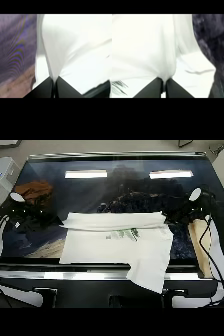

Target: Fold the clothes and pants, and hang the long-sleeved shirts on hangers.

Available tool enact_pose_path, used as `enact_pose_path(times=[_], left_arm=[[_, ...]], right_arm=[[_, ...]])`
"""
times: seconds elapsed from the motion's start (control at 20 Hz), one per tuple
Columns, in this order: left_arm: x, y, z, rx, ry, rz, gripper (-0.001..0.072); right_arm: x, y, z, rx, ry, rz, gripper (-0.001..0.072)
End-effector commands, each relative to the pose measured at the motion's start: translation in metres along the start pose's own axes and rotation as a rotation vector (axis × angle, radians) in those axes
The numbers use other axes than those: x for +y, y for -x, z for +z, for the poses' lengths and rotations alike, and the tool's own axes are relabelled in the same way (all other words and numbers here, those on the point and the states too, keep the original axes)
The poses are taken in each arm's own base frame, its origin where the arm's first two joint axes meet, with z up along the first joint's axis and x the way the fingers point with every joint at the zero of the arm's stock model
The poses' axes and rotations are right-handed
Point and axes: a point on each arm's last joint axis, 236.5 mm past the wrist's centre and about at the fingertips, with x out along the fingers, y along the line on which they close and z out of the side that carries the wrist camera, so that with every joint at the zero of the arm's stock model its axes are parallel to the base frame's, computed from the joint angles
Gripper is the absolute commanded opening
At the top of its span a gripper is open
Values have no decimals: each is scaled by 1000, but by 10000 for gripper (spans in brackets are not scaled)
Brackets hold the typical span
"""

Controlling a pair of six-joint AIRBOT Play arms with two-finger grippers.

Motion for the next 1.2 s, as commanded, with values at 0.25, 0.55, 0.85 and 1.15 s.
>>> enact_pose_path(times=[0.25, 0.55, 0.85, 1.15], left_arm=[[12, -31, -58, 201, 105, -39, 27], [4, 18, -44, 136, 48, -54, 471], [54, 8, -121, 148, 113, 91, 469], [63, -48, -187, 190, 156, 26, 459]], right_arm=[[-9, -17, -15, 45, -41, -16, 37], [-24, 20, -29, 146, 17, -7, 551], [-90, 29, -104, 263, -116, -10, 548], [-93, 16, -141, 289, -96, -8, 547]])
